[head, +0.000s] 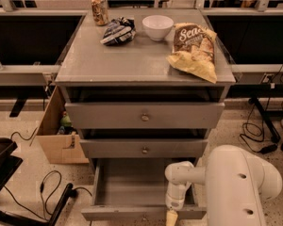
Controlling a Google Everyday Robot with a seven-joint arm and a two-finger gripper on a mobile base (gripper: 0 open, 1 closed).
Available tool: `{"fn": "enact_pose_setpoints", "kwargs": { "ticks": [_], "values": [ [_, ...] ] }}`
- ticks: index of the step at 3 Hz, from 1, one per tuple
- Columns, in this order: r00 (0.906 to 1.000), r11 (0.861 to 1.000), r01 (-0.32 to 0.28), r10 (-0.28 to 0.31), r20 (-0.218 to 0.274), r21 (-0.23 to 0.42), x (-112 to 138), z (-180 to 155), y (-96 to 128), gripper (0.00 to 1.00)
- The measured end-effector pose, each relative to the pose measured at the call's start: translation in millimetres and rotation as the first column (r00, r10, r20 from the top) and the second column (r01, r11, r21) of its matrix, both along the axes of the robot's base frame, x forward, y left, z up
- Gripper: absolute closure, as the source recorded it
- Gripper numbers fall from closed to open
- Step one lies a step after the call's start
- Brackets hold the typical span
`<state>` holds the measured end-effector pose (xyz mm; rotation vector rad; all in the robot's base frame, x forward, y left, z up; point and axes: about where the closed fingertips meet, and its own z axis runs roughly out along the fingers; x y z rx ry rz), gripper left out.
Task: Open bottom drawer
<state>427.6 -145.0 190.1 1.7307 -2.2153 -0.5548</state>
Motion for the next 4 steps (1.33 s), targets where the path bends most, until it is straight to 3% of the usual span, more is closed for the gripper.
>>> {"fn": "enact_pose_setpoints", "kwargs": {
  "ticks": [2, 3, 4],
  "values": [
    [1.0, 1.0, 0.0, 0.0, 0.0, 0.0, 0.0, 0.0, 0.0, 0.0],
    [0.9995, 1.0, 0.002, -0.002, 0.033, -0.013, 1.9, 21.8, -5.8, 0.0],
    [0.9904, 0.999, 0.027, -0.021, 0.137, -0.043, 5.8, 72.1, -17.5, 0.0]
  ]
}}
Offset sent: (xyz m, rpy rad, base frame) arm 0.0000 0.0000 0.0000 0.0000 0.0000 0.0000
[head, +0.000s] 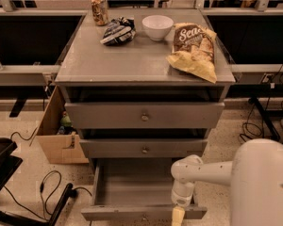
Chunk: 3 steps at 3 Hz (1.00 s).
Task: Open bottom drawer
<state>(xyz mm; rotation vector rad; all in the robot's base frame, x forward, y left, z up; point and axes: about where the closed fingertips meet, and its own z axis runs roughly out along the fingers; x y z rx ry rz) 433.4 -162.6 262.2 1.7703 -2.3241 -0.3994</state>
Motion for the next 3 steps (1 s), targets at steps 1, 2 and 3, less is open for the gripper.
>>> {"fn": "enact_pose_setpoints", "kwargs": {
  "ticks": [1, 2, 3],
  "values": [
    [0.996, 0.999, 0.001, 0.004, 0.089, -0.049, -12.7, 66.2, 1.4, 0.0],
    [0.9938, 0.991, -0.027, 0.04, 0.104, -0.128, -50.9, 136.2, 29.1, 0.0],
    [0.9928, 0.961, -0.07, 0.093, 0.075, -0.268, -110.9, 203.5, 49.7, 0.0]
  ]
}}
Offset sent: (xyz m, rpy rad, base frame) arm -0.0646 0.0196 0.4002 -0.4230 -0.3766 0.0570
